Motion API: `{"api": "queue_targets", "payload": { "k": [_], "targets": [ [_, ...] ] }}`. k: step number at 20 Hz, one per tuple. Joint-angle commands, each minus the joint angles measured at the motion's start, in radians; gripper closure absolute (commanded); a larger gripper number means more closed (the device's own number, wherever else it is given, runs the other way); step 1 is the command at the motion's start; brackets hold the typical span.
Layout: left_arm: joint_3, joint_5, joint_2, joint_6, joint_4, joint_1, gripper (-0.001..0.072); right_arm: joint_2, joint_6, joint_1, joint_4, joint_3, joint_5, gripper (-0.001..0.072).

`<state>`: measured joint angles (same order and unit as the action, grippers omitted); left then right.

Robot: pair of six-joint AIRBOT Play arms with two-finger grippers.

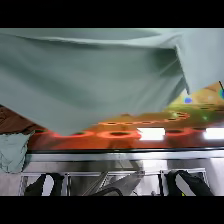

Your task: Fold the shirts.

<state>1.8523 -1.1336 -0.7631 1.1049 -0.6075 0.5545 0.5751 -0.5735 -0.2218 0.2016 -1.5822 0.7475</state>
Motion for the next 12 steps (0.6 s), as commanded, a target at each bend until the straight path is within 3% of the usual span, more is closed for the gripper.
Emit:
{"api": "queue_targets", "payload": {
  "k": [1,4,6,8,12],
  "targets": [
    [-0.199,-0.039,-0.053,-0.032,0.008,-0.056,0.0693,0.127,0.025,0.000,0.003,-0.004,0.027,0.0694],
    [-0.347,-0.011,-0.253,-0.079,-0.062,-0.293,0.0693,0.380,0.021,0.006,0.007,-0.003,0.106,0.0694],
    [-0.408,0.087,-0.453,-0.034,-0.229,-0.427,0.0693,0.555,0.021,0.020,0.037,-0.003,0.085,0.0693],
    [-0.404,0.127,-0.665,0.037,-0.339,-0.481,0.0693,0.731,-0.007,0.028,0.037,-0.003,0.053,0.0693],
    [-0.198,0.021,-1.061,0.125,-0.332,-0.489,0.0693,0.941,-0.026,0.059,0.037,-0.004,0.019,0.0693]
  ]
}}
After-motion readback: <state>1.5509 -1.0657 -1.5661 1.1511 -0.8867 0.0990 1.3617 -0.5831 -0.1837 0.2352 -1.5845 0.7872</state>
